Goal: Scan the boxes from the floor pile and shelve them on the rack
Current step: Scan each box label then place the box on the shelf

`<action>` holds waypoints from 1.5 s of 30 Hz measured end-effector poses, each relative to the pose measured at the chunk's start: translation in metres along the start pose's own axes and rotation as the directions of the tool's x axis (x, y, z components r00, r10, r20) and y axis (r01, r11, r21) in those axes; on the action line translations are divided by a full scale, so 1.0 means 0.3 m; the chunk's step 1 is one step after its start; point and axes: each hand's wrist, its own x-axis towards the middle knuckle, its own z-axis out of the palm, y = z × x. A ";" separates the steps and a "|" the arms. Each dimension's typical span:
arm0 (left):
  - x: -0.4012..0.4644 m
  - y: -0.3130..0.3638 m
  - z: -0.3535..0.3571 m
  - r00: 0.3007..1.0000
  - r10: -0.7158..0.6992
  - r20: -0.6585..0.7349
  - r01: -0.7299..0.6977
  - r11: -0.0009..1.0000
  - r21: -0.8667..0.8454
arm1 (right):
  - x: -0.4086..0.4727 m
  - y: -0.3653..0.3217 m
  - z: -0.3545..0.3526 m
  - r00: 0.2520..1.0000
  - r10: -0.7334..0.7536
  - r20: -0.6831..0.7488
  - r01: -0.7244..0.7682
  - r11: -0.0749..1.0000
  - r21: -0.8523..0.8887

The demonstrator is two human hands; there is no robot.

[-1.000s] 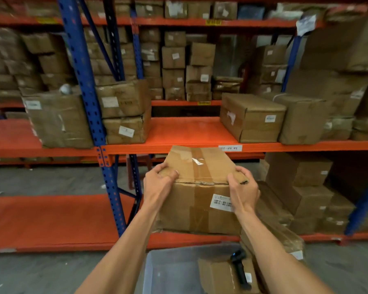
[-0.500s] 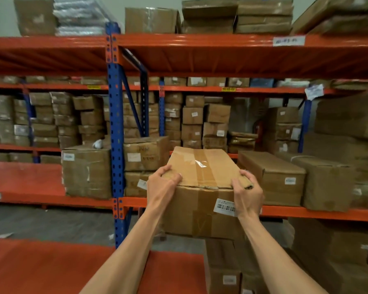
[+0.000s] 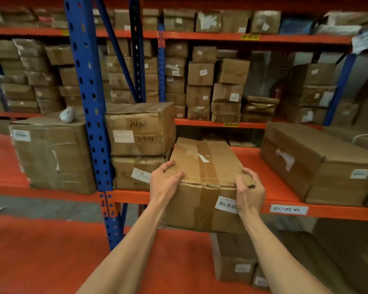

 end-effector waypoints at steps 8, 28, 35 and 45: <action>0.319 -0.193 0.087 0.999 -0.015 0.033 0.012 0.997 0.075 | 0.185 0.203 0.251 0.999 0.047 0.011 -0.047 0.999 -0.005; 0.439 -0.283 0.207 0.723 0.524 0.450 -0.598 0.148 0.788 | 0.327 0.376 0.299 0.591 -0.459 0.664 0.802 0.247 -0.544; 0.524 -0.309 0.164 0.673 0.474 0.567 -0.658 0.036 0.752 | 0.356 0.414 0.362 0.597 -0.436 0.674 0.796 0.219 -0.564; 0.585 -0.300 0.194 0.698 0.386 0.603 -0.666 0.040 0.745 | 0.420 0.438 0.404 0.611 -0.402 0.682 0.788 0.228 -0.572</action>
